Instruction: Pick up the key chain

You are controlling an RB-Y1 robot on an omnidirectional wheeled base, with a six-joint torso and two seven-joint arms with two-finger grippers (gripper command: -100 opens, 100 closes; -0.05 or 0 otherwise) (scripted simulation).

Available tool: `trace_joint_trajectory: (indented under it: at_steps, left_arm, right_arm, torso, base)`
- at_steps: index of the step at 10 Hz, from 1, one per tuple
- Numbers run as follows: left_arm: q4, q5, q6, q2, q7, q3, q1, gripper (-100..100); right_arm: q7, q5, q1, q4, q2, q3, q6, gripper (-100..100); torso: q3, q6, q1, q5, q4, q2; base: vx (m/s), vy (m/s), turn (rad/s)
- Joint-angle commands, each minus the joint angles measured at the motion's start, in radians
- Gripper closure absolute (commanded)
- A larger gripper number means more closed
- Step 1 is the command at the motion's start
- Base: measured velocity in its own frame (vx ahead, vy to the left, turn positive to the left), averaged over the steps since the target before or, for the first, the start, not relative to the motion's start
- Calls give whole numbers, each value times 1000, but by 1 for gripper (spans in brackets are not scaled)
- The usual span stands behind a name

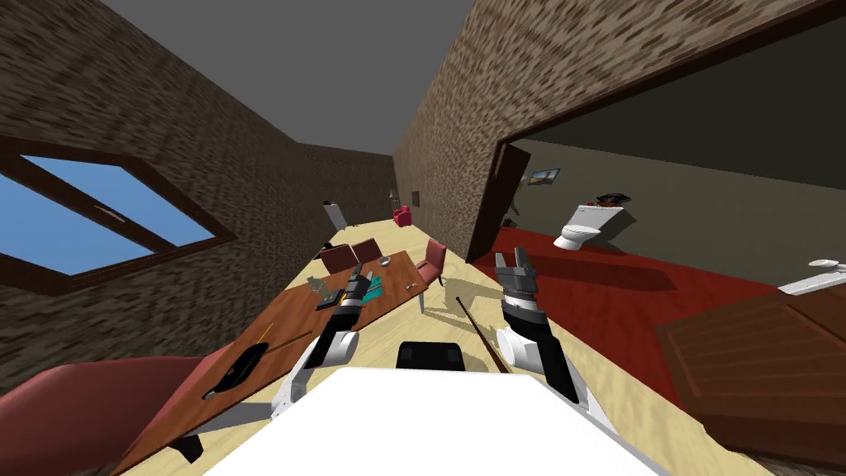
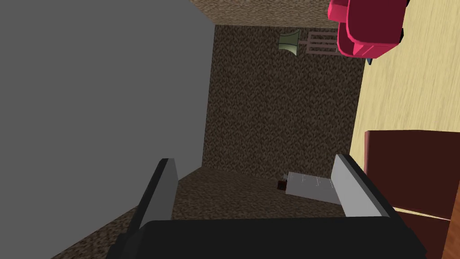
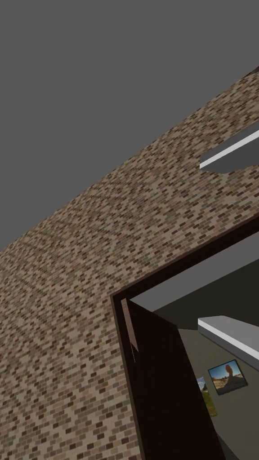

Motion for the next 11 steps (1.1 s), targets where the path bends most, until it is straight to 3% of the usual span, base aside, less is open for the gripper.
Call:
trace_joint_trajectory:
  at_steps: [1, 2, 4, 5, 6, 7, 8, 10, 11]
  left_arm:
    - [50, 42, 42, 23, 27, 17, -7, -100]
    - [62, 42, 42, 23, 27, 17, -7, -100]
    - [129, 102, 98, 50, 63, 39, -16, -100]
    - [144, 102, 98, 50, 63, 39, -16, -100]
    - [187, 133, 128, 62, 81, 48, -21, -100]
    - [187, 133, 128, 62, 81, 48, -21, -100]
    - [214, 166, 159, 73, 99, 56, -25, -100]
    - [231, 166, 159, 73, 99, 56, -25, -100]
    - [272, 198, 190, 83, 117, 62, -29, -100]
  right_arm:
    - [0, 0, 0, 0, 0, 0, 0, 0]
    - [0, 0, 0, 0, 0, 0, 0, 0]
    - [0, 0, 0, 0, 0, 0, 0, 0]
    - [0, 0, 0, 0, 0, 0, 0, 0]
    - [0, 0, 0, 0, 0, 0, 0, 0]
    - [0, 0, 0, 0, 0, 0, 0, 0]
    - [0, 0, 0, 0, 0, 0, 0, 0]
    - [0, 0, 0, 0, 0, 0, 0, 0]
    - [0, 0, 0, 0, 0, 0, 0, 0]
  torso:
    - [0, 0, 0, 0, 0, 0]
    - [0, 0, 0, 0, 0, -1]
    - [0, -1, -1, 0, 0, -1]
    - [-1, 0, -1, 0, 0, -1]
    - [-1, -1, -1, 0, 0, -1]
    - [-1, -1, -1, 0, 0, -1]
    - [0, -1, -1, 0, 0, -1]
    - [-1, -1, -1, 0, 0, -1]
    - [0, -2, -1, 0, 0, -1]
  base:
    - [22, 15, -465]
    - [17, 17, -97]
    - [27, 1, -317]
    - [25, 10, -174]
    - [26, 1, -277]
    - [21, 6, -132]
    - [28, 0, -229]
    - [20, 3, -91]
    - [26, -5, -296]
